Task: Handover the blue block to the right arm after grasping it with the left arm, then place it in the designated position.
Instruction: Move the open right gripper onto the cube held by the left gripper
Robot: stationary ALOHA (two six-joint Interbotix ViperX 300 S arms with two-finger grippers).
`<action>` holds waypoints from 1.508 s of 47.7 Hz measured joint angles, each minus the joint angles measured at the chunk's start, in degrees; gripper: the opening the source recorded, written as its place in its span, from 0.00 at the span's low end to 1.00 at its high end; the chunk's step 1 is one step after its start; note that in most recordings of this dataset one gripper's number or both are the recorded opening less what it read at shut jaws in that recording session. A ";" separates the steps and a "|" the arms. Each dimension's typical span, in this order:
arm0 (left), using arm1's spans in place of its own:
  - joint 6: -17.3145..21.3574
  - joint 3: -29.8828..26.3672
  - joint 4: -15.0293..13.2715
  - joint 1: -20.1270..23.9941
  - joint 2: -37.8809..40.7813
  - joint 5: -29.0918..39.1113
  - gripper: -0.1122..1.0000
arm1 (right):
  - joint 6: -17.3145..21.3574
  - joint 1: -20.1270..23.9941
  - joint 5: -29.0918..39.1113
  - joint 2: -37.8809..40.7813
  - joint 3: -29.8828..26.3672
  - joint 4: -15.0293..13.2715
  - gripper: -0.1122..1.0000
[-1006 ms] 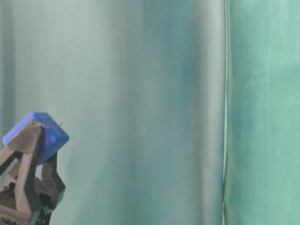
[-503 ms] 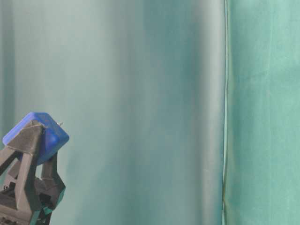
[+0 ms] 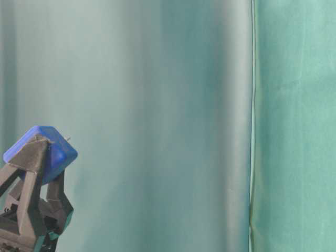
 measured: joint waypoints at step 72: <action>0.00 -0.09 -0.09 0.00 0.00 0.26 0.52 | -0.18 0.00 -4.13 12.83 -7.91 -0.97 0.94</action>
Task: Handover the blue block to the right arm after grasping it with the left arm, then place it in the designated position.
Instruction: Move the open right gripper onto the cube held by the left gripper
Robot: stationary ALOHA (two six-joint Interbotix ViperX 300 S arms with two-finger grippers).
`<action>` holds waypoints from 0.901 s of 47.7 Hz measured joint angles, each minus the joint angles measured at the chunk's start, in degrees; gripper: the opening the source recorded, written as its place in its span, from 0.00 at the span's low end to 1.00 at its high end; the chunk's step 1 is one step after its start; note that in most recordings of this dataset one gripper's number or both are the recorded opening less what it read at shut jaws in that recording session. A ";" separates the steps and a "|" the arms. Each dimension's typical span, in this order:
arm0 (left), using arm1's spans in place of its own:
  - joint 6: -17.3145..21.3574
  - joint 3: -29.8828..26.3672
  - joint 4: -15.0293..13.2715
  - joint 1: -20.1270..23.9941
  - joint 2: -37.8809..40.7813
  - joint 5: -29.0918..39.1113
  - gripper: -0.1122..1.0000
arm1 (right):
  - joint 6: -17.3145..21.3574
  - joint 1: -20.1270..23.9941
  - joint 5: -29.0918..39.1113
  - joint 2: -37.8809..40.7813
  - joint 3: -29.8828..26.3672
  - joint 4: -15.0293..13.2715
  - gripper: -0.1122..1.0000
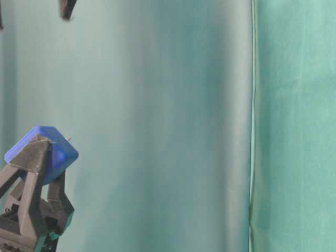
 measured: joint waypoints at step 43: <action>0.00 0.09 0.00 0.00 0.00 0.44 0.52 | -0.09 0.09 -1.05 21.62 -17.31 -0.26 0.94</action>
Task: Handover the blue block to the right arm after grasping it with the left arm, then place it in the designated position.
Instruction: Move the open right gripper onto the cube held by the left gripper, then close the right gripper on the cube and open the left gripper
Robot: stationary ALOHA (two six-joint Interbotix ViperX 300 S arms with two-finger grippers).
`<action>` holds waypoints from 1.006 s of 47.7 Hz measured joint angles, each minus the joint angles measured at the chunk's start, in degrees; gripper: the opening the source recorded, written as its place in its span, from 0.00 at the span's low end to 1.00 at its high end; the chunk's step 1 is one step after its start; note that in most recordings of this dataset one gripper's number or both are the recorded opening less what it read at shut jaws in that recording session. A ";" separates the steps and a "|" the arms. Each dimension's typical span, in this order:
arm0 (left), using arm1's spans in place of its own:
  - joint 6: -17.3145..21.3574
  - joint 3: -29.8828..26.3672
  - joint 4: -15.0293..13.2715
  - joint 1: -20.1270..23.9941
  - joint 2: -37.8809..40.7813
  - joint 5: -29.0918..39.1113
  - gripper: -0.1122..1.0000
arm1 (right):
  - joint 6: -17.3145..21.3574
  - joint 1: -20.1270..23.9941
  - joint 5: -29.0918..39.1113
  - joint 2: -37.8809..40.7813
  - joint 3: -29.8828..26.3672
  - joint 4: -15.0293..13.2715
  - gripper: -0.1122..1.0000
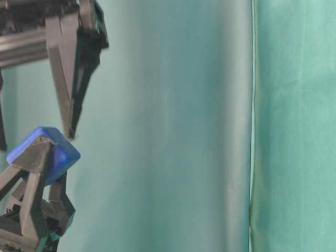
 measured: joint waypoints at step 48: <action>-0.09 0.00 0.00 0.35 0.00 0.44 0.52 | 0.88 0.35 5.54 4.31 -4.48 0.44 0.66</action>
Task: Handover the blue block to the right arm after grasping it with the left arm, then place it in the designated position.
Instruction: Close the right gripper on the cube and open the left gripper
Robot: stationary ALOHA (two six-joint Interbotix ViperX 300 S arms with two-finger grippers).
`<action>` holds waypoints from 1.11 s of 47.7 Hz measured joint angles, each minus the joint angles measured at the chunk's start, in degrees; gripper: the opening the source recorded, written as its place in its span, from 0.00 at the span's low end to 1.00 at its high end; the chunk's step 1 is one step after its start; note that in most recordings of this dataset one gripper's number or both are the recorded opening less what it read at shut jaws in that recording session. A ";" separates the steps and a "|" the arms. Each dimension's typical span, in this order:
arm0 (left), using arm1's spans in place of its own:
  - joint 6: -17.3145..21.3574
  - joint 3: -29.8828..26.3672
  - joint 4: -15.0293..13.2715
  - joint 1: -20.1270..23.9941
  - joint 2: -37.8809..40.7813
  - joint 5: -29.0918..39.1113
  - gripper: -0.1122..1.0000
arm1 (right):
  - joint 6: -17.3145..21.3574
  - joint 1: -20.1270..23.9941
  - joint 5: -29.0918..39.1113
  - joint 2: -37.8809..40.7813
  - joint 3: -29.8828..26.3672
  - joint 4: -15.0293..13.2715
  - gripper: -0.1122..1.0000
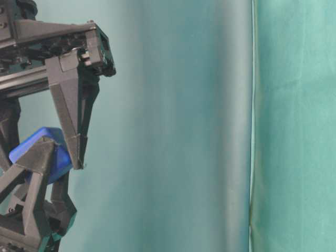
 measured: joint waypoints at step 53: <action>0.00 -0.09 0.00 -0.09 0.00 0.62 1.00 | 0.26 0.26 0.44 -0.09 0.00 0.09 0.66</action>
